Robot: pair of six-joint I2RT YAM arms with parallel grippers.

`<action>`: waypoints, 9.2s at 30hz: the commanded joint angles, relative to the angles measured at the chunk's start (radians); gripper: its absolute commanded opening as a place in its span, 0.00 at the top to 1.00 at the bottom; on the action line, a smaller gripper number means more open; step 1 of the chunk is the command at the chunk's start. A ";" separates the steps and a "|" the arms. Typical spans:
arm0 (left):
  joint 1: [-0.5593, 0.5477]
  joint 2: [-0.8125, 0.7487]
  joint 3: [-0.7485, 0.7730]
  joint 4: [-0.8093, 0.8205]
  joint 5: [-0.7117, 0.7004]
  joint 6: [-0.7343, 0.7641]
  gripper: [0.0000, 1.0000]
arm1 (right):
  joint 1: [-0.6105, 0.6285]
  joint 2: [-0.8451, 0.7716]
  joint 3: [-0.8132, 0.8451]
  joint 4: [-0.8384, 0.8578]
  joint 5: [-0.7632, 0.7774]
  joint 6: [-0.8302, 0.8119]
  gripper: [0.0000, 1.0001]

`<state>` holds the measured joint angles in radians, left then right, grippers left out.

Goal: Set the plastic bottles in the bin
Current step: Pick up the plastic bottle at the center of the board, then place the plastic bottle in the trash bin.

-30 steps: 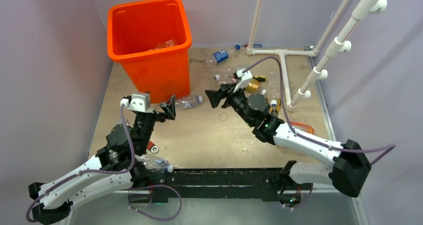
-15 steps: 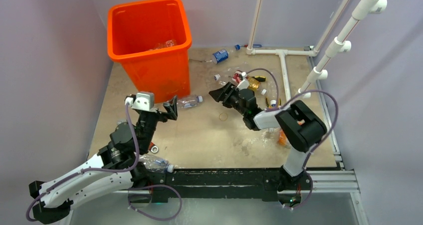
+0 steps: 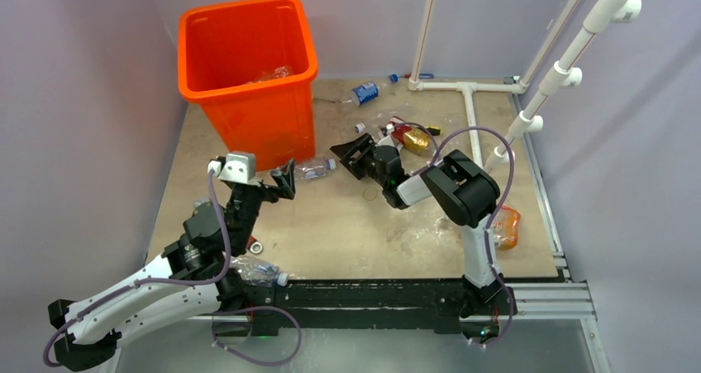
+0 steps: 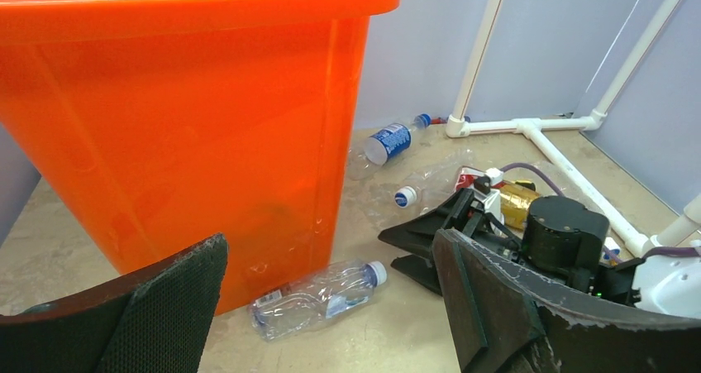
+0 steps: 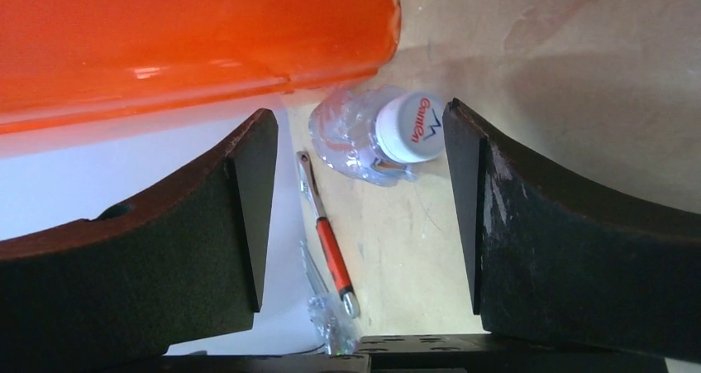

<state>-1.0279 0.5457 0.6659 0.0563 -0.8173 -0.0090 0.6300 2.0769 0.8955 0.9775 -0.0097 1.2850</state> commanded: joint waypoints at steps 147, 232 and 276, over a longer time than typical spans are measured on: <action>0.042 0.202 0.023 0.080 1.031 0.017 0.81 | 0.220 -1.393 -0.144 -0.746 -0.189 -0.868 0.19; 0.086 -0.022 -0.035 0.148 0.657 -0.073 0.05 | 0.151 -0.080 1.315 -0.480 -0.203 -1.039 0.77; 0.086 -0.010 -0.040 0.129 0.548 -0.036 0.05 | 0.128 -0.055 1.425 -0.519 -0.179 -0.951 0.07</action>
<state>-0.9432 0.5251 0.6197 0.1921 -0.2234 -0.0612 0.7601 2.1860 2.3516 0.3801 -0.1757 0.3054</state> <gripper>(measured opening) 0.952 0.917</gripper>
